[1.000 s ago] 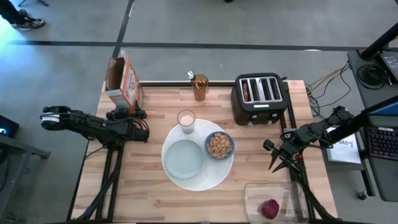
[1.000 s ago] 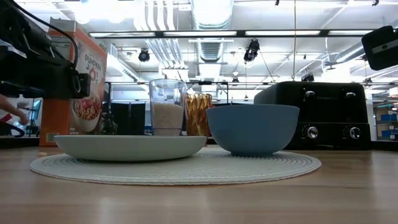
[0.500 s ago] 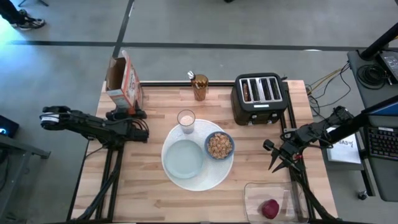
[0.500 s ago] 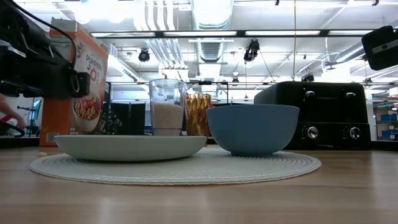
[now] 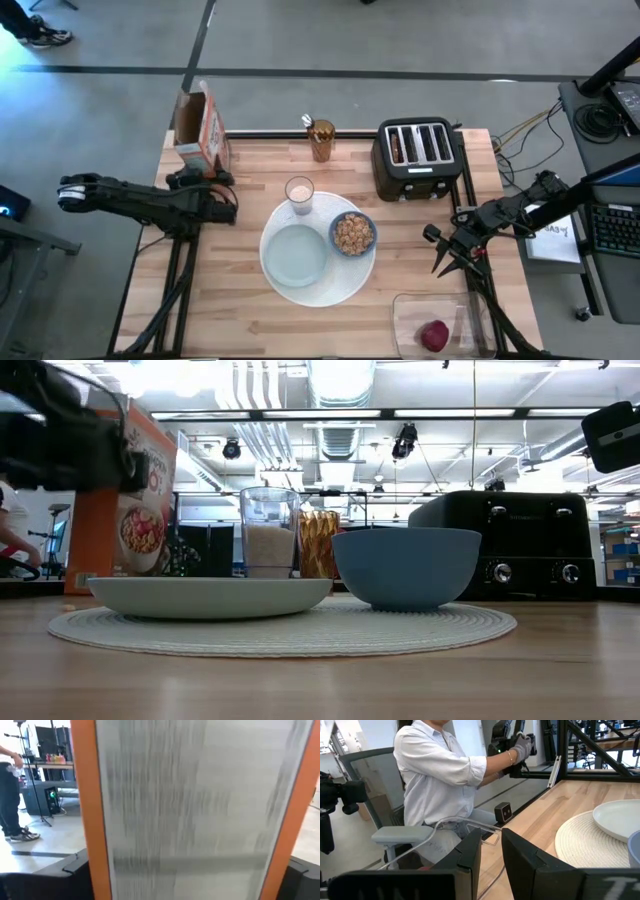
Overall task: Arrange a breakfast setting
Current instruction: Pour the cereal into the bowl
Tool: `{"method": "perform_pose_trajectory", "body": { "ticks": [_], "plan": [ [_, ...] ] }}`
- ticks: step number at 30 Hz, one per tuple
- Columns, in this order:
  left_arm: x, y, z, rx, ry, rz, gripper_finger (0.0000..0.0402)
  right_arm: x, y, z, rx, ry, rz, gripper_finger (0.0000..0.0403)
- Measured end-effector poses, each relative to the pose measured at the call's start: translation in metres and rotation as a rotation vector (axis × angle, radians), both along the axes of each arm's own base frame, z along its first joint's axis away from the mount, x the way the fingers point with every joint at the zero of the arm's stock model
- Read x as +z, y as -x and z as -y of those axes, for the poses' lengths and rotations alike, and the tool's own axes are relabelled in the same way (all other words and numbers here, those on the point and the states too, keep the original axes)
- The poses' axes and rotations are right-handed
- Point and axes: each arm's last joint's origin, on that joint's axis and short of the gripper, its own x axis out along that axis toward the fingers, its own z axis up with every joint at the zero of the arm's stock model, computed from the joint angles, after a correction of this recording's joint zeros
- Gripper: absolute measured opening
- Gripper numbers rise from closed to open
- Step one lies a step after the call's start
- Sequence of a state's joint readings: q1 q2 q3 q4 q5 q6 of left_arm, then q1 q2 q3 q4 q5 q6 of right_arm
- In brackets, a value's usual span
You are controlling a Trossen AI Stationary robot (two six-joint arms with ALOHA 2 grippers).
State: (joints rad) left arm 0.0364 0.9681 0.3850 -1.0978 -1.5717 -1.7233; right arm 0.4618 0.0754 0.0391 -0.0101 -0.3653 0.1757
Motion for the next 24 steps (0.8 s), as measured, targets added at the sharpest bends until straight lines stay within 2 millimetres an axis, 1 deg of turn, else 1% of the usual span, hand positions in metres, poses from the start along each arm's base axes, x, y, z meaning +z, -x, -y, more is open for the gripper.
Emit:
{"method": "perform_pose_trajectory", "body": {
  "ticks": [9,17,24],
  "plan": [
    [0.054,-0.006,0.000,0.000,0.000,-0.029,0.0349,0.000,0.000,0.000,0.000,0.000,0.000,0.0068],
    [0.098,-0.001,0.000,0.000,0.001,-0.027,0.0349,0.000,0.000,0.000,0.000,0.000,0.000,0.0068],
    [0.146,0.003,0.000,0.001,0.002,-0.064,0.0349,0.000,0.000,0.000,0.000,0.000,0.000,0.0068]
  ]
}}
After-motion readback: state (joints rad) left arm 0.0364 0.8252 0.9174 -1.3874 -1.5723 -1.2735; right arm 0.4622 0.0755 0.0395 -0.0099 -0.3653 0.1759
